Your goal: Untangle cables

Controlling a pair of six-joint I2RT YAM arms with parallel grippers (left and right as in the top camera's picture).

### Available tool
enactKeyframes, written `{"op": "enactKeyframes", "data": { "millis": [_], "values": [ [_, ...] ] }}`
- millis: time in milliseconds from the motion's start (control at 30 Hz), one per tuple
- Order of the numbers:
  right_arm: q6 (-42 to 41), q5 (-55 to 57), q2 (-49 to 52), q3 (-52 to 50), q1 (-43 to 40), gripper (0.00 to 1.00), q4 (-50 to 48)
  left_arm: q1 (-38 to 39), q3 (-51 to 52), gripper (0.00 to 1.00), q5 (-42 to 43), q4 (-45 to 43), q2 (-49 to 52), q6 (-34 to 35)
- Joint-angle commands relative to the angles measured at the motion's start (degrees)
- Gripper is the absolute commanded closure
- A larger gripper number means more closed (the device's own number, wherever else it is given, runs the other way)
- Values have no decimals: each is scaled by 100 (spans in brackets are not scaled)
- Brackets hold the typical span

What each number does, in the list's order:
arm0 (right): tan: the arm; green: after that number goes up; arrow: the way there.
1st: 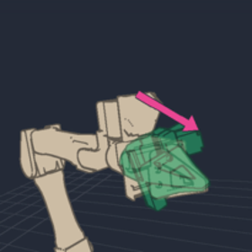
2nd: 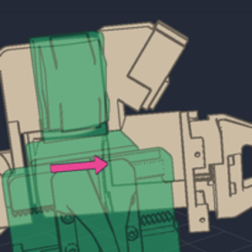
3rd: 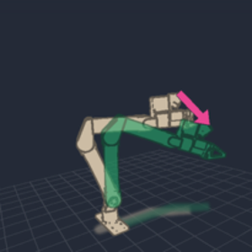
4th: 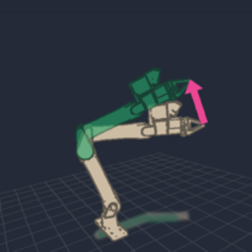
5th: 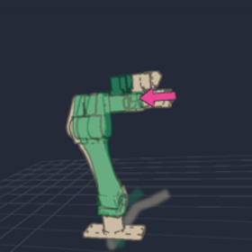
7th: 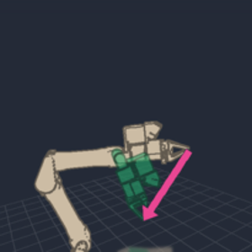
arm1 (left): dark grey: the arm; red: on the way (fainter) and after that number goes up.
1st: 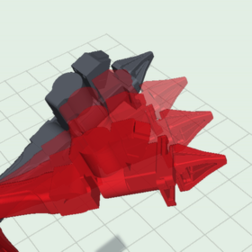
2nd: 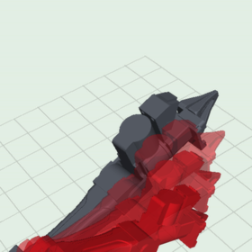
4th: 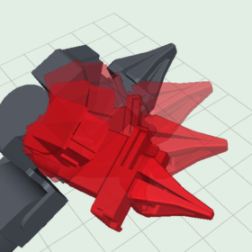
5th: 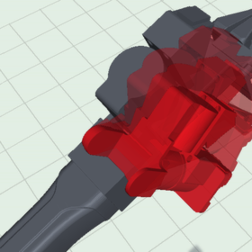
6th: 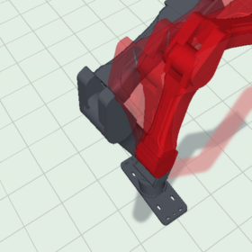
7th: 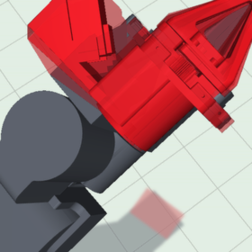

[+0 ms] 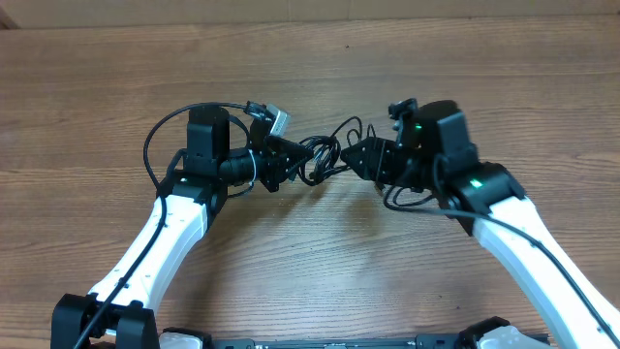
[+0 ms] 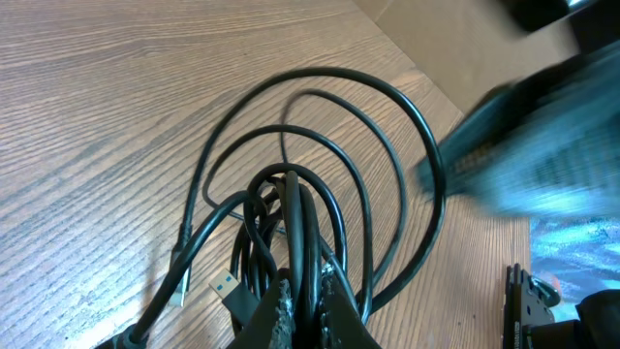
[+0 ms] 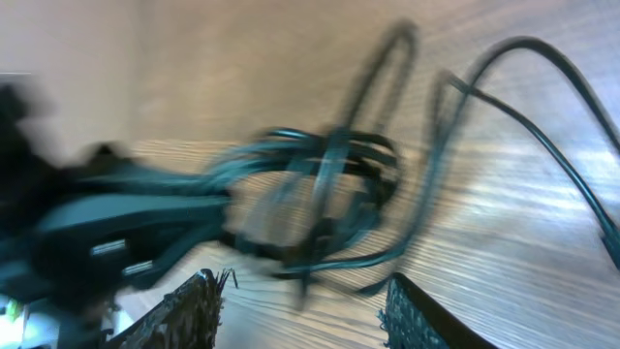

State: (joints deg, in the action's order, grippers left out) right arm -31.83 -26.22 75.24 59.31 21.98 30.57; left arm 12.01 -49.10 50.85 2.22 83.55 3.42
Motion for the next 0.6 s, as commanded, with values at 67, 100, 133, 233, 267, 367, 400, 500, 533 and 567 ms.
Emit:
{"op": "enactKeyframes", "data": {
  "millis": [67,100,133,233,267,367,400,500,533,567],
  "values": [
    [190,-286,-343,221,175,51,-116,2,-48,96,173,2,-31,-173],
    [192,-302,-317,216,221,51,-173,2,-48,96,173,11,-31,-173],
    [197,-297,-273,214,267,52,-240,2,-48,96,173,15,-31,-173],
    [195,-164,-35,214,295,57,-374,2,-48,95,170,15,-31,-127],
    [195,-149,107,214,295,59,-393,2,-48,96,170,15,-31,-79],
    [192,-157,673,214,313,65,-396,2,-48,96,173,15,-31,4],
    [192,-157,800,214,323,66,-396,2,-48,96,173,15,-31,26],
    [334,-417,1169,214,328,72,-398,2,-48,96,166,20,-31,138],
    [463,-409,1167,216,326,74,-396,2,-48,96,146,35,-31,144],
    [566,-411,1130,225,326,73,-396,2,-48,96,90,44,-31,205]
  ]
}}
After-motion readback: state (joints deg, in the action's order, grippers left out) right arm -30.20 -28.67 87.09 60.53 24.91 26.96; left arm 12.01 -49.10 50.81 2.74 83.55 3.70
